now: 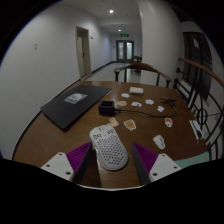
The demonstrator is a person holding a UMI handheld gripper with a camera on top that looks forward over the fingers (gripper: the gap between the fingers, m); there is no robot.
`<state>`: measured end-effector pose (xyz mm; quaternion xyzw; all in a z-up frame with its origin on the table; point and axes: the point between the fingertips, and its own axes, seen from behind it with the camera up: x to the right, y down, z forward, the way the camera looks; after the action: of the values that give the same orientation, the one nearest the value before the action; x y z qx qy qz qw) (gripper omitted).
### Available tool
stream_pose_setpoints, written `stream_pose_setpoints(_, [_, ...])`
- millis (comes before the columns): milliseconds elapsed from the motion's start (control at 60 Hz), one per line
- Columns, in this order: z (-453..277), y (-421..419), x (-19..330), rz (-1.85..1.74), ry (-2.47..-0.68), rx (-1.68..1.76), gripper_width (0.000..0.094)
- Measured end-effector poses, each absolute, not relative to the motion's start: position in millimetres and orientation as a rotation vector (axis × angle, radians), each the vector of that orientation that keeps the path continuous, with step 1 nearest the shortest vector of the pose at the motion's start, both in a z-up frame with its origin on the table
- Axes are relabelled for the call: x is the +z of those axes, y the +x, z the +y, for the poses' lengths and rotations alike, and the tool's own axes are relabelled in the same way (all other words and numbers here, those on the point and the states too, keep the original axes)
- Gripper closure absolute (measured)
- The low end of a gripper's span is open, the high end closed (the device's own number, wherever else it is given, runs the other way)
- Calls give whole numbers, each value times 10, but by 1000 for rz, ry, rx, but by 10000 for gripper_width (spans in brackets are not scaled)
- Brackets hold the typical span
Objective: Arrange mouse
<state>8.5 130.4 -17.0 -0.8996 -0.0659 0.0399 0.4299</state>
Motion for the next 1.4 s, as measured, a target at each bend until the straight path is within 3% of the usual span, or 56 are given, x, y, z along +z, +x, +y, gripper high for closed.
stream_pose_setpoints(117, [1493, 117, -177, -180, -2246, 71, 177])
stream_pose_setpoints(233, [1557, 101, -184, -202, -2231, 66, 432])
stream_pose_setpoints(333, [1530, 72, -159, -225, -2211, 70, 564])
stream_pose_setpoints(400, [1422, -2, -95, -211, -2216, 135, 598])
stream_pose_setpoints(483, [1314, 26, 340, -219, -2128, 154, 600])
stream_pose_setpoints(650, [847, 632, 1806, -169, -1879, 81, 601])
stream_pose_setpoints(733, [554, 1308, 2098, -99, -1845, -33, 601])
stream_pose_setpoints(800, [260, 1797, 1930, -30, -1896, -89, 602])
stream_pose_setpoints(917, [-68, 2438, 1010, 75, -2075, -155, 602])
stream_pose_setpoints(967, [-292, 2491, 524, 85, -2149, -161, 603])
stream_pose_setpoints(1100, [-347, 2478, -48, 74, -2266, -119, 592])
stream_pose_setpoints(1267, [-369, 2481, -156, 65, -2303, -50, 310])
stream_pose_setpoints(1333, [-555, 2471, -108, 51, -2324, -7, 62])
stream_pose_setpoints(1400, [-772, 2496, -18, 31, -2313, 2, 94])
